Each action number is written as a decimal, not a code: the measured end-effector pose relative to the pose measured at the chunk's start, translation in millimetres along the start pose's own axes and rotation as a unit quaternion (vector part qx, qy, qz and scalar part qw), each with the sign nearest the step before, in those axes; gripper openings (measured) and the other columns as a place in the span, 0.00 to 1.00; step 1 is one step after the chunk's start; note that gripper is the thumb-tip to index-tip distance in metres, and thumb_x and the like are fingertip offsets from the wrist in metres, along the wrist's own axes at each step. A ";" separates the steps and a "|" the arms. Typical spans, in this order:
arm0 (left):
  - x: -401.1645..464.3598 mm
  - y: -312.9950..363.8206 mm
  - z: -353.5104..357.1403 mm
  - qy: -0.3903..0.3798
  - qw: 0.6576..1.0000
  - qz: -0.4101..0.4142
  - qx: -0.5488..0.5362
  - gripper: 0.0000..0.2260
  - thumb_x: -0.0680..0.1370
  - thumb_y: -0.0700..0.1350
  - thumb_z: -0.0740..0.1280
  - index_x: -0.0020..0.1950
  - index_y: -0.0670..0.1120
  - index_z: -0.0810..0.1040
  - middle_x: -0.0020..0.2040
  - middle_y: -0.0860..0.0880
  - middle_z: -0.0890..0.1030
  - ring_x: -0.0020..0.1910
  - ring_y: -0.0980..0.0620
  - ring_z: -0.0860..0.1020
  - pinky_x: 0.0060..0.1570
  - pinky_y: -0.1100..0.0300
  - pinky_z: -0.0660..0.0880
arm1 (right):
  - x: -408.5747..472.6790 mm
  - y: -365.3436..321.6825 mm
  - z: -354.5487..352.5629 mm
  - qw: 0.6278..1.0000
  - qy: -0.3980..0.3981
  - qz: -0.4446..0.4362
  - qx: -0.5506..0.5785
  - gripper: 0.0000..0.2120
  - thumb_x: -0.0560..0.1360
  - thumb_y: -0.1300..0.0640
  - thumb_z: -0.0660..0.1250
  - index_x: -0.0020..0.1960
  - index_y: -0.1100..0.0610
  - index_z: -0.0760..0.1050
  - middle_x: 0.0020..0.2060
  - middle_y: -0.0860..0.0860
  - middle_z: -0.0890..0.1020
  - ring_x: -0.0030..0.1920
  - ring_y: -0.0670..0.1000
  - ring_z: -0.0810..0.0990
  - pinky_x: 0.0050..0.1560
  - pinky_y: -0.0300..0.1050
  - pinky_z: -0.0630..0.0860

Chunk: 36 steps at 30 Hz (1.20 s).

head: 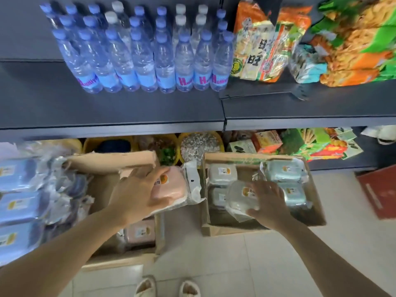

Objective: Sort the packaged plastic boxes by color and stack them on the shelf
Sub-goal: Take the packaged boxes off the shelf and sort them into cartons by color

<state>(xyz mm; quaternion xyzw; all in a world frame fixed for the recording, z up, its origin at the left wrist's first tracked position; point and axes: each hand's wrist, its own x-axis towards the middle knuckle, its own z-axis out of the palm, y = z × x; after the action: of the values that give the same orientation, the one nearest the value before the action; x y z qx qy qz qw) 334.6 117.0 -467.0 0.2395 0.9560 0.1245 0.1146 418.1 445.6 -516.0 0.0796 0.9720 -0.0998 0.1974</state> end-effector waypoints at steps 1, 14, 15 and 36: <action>4.6 -4.0 13.9 0.003 1.000 0.000 0.002 0.37 0.66 0.71 0.57 0.71 0.56 0.64 0.64 0.50 0.76 0.58 0.48 0.76 0.53 0.51 0.77 | 11.7 2.8 17.4 1.000 -0.005 -0.001 -0.002 0.36 0.70 0.46 0.68 0.73 0.46 0.56 0.72 0.49 0.61 0.73 0.56 0.54 0.72 0.53 0.54; 32.9 -58.4 105.4 0.049 0.997 -0.008 -0.051 0.35 0.65 0.64 0.63 0.70 0.53 0.66 0.62 0.46 0.75 0.56 0.45 0.76 0.50 0.47 0.78 | 131.3 6.9 164.1 0.994 -0.001 -0.021 -0.109 0.33 0.67 0.53 0.76 0.66 0.55 0.64 0.66 0.58 0.67 0.67 0.60 0.66 0.61 0.56 0.72; 32.2 -63.8 106.7 0.054 0.997 -0.009 -0.056 0.35 0.65 0.64 0.63 0.70 0.52 0.66 0.62 0.46 0.74 0.57 0.45 0.75 0.50 0.46 0.77 | 134.9 7.9 171.0 0.993 -0.004 -0.022 -0.118 0.33 0.63 0.56 0.79 0.64 0.56 0.68 0.64 0.60 0.70 0.64 0.62 0.69 0.57 0.58 0.75; -74.7 -163.8 124.2 -0.077 0.985 -0.121 -0.096 0.37 0.64 0.50 0.72 0.71 0.59 0.63 0.65 0.53 0.68 0.65 0.50 0.67 0.61 0.49 0.70 | 85.5 -193.0 117.1 0.985 0.014 -0.095 0.146 0.27 0.79 0.54 0.61 0.75 0.59 0.58 0.71 0.57 0.65 0.72 0.57 0.62 0.70 0.51 0.61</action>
<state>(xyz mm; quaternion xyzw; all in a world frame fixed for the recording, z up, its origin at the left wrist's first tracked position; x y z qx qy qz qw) 363.1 -36.5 -620.2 0.1187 0.9500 0.1818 0.2244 346.0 242.3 -624.4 0.0162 0.9527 -0.2581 0.1598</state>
